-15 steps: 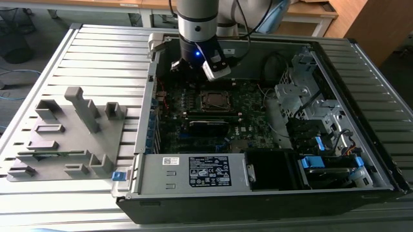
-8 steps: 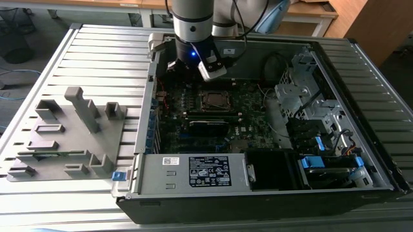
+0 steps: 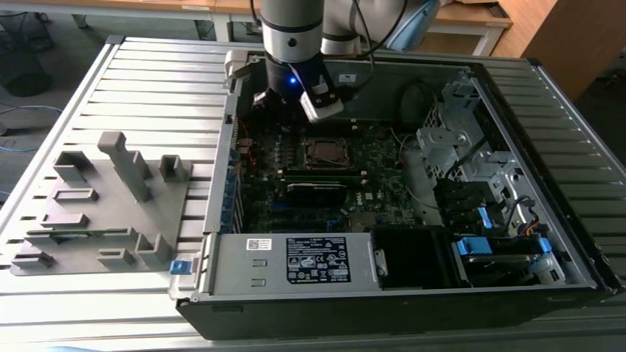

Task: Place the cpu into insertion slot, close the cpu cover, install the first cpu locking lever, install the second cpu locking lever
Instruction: 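Install the first cpu locking lever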

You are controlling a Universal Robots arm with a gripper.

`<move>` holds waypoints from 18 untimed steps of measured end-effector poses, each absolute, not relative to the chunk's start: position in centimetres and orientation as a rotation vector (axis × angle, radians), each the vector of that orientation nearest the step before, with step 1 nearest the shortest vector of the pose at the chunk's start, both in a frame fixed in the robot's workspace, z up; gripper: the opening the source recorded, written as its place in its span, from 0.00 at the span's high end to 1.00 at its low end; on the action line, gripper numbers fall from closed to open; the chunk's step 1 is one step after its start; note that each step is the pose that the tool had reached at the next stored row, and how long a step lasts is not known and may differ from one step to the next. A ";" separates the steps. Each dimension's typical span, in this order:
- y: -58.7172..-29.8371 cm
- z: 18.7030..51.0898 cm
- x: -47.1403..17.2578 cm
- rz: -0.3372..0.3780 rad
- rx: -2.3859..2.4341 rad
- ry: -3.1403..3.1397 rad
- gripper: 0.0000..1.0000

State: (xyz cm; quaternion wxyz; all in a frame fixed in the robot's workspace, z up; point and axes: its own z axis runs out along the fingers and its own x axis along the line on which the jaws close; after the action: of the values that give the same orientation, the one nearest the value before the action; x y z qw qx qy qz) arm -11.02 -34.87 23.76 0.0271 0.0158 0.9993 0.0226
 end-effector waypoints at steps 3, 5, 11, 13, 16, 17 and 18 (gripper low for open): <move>-34.9 24.0 -11.0 0.070 0.049 3.086 0.89; -34.9 24.1 -11.0 0.070 0.049 3.086 0.89; -34.9 24.2 -11.0 0.070 0.049 3.086 0.89; -34.9 24.1 -11.2 0.070 0.049 3.086 0.89; -34.9 24.1 -11.2 0.070 0.049 3.086 0.89; -34.9 24.1 -11.2 0.070 0.049 3.086 0.89; -34.9 24.1 -11.2 0.070 0.049 3.086 0.89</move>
State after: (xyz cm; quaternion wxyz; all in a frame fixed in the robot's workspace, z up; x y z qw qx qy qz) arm -11.22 -34.87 24.14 0.0271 0.0158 0.9993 0.0226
